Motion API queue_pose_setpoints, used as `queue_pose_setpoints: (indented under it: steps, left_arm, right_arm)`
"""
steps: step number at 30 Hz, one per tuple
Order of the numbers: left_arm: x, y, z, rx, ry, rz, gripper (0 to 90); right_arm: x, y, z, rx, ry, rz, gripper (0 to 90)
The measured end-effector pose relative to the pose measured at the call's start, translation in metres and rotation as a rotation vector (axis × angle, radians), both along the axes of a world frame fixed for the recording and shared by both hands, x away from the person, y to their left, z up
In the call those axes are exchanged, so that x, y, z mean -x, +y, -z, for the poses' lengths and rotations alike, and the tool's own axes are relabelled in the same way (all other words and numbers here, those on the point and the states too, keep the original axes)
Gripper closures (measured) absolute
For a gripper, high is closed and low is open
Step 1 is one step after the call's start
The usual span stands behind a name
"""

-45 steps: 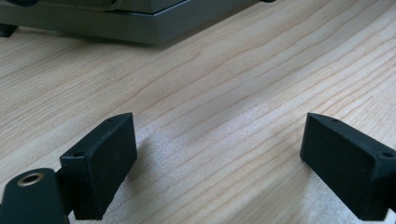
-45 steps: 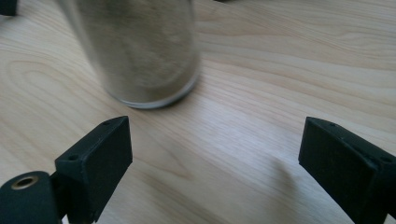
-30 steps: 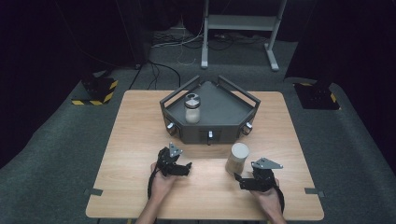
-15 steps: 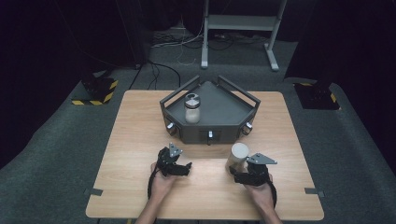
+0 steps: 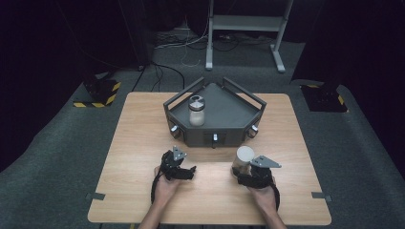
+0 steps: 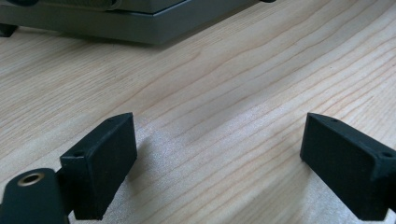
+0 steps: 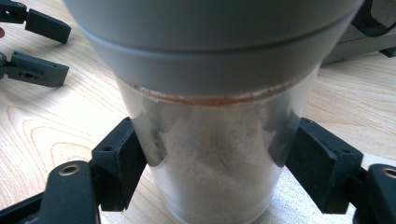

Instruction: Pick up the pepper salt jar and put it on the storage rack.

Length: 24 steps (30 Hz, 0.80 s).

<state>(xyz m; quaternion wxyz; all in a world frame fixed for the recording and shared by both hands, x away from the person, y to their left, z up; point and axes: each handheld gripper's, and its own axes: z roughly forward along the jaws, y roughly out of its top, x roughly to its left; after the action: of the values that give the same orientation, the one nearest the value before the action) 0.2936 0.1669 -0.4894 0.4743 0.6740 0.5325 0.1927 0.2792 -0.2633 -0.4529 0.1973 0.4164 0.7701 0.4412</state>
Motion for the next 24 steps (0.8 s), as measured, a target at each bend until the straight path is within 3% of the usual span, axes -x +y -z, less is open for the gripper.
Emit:
queue_pose_setpoints:
  steps: [14, 24]
  left_arm:
    - [0.0, 0.0, 0.0, 0.0, 0.0, 0.0, 10.7]
    - [0.0, 0.0, 0.0, 0.001, 0.0, 0.0, 10.7]
  right_arm:
    - [0.007, -0.001, 0.004, 0.006, -0.056, -0.007, 26.2]
    - [0.011, -0.005, -0.002, -0.003, -0.083, -0.019, 28.3]
